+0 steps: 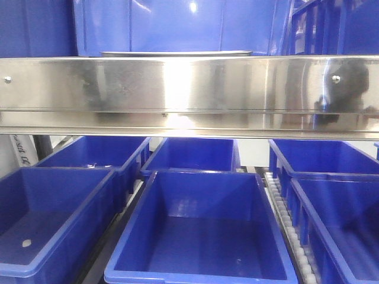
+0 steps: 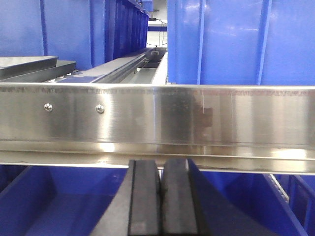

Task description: Stack silver trays without gaps

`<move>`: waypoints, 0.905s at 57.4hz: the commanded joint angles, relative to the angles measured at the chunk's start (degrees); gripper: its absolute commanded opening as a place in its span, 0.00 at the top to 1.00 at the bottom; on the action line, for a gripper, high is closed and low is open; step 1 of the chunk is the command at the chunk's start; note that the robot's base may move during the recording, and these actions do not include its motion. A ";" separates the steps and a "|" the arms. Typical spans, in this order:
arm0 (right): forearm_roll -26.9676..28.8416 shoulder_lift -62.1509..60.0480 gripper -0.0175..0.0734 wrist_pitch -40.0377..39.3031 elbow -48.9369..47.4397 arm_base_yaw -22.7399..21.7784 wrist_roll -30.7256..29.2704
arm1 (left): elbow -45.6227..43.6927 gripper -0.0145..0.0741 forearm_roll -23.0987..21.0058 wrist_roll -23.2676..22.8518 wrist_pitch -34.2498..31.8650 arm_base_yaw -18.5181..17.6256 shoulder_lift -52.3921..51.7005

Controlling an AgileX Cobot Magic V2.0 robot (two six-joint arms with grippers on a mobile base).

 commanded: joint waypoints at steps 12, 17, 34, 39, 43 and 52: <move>-0.49 -0.31 0.90 -0.62 -0.01 -0.02 0.10 | -0.06 0.85 0.43 -0.18 -0.46 -1.00 -0.30; -0.49 -0.31 0.90 -0.62 -0.01 -0.02 0.10 | -0.06 0.85 0.43 -0.18 0.20 -1.00 -0.30; -0.49 -0.31 0.90 -0.62 -0.01 -0.02 0.10 | -0.06 0.85 0.43 -0.18 0.48 -1.00 -0.30; -0.49 -0.31 0.90 -0.62 -0.01 -0.02 0.10 | -0.06 0.85 0.43 -0.18 0.48 -1.00 -0.30; -0.49 -0.31 0.90 -0.62 -0.01 -0.02 0.10 | -0.06 0.85 0.43 -0.18 0.48 -1.00 -0.30; -0.49 -0.31 0.90 -0.62 -0.01 -0.02 0.10 | -0.06 0.85 0.43 -0.18 0.48 -1.00 -0.30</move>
